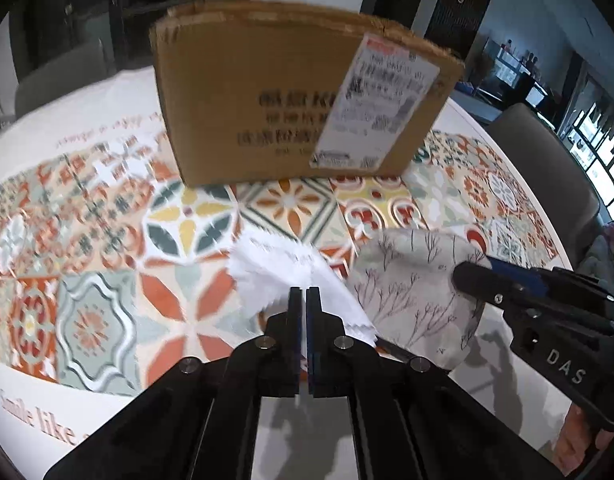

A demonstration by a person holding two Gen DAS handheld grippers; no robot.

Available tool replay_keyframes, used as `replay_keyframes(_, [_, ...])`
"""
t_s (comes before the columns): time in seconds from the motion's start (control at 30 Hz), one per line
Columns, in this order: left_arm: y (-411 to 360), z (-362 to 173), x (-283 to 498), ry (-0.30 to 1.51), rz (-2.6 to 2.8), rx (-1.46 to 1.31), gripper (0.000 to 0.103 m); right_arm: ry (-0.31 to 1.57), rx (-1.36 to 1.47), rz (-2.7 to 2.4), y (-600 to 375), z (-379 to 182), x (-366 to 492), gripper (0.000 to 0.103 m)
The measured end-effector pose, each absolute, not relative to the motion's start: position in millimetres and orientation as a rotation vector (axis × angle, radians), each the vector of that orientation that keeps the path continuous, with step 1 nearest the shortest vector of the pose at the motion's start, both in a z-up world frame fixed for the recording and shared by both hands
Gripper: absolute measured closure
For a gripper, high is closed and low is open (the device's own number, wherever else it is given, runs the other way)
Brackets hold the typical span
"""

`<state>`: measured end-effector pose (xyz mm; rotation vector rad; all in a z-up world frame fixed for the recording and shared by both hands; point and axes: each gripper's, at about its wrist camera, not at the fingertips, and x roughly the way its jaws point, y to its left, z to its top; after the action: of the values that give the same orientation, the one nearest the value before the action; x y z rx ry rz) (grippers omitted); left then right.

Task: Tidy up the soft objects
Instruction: 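Lift and carry the wipe and floral pouch with both tools over the box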

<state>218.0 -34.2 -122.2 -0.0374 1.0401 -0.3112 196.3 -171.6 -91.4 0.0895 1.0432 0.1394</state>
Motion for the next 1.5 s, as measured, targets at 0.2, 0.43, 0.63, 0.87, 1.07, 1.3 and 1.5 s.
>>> replay_keyframes(0.2, [-44.5,-138.2,218.3,1.068,-0.304,0.005,0.07,1.055,0.084,0.131,-173.0,-94.9,191.1,0.086])
replay_keyframes(0.43, [-56.5,-144.4,233.0,1.049,-0.28,0.06,0.05,1.063,0.073,0.104,-177.5,-98.1,190.1,0.086])
replay_keyframes(0.63, [-57.4,-155.6,242.9,1.064,-0.227,0.082,0.043,1.072,0.059,0.1,-175.9,-102.6,197.5,0.086])
replay_keyframes(0.87, [-55.3,-162.2,246.1,1.062,-0.229,0.054,0.048,1.081,0.04,0.103,-171.2,-106.6,203.6,0.086])
replay_keyframes(1.07, [-53.2,-164.2,245.5,1.071,-0.26,0.045,0.091,1.091,0.049,0.113,-170.7,-108.2,205.4,0.086])
replay_keyframes(1.3, [-47.6,-152.6,235.3,1.057,-0.276,0.02,0.1,1.077,0.046,0.133,-166.5,-103.9,201.4,0.086])
replay_keyframes(1.5, [-37.4,-127.4,222.8,1.005,-0.287,-0.039,0.1,1.058,0.063,0.142,-168.4,-95.4,195.8,0.086])
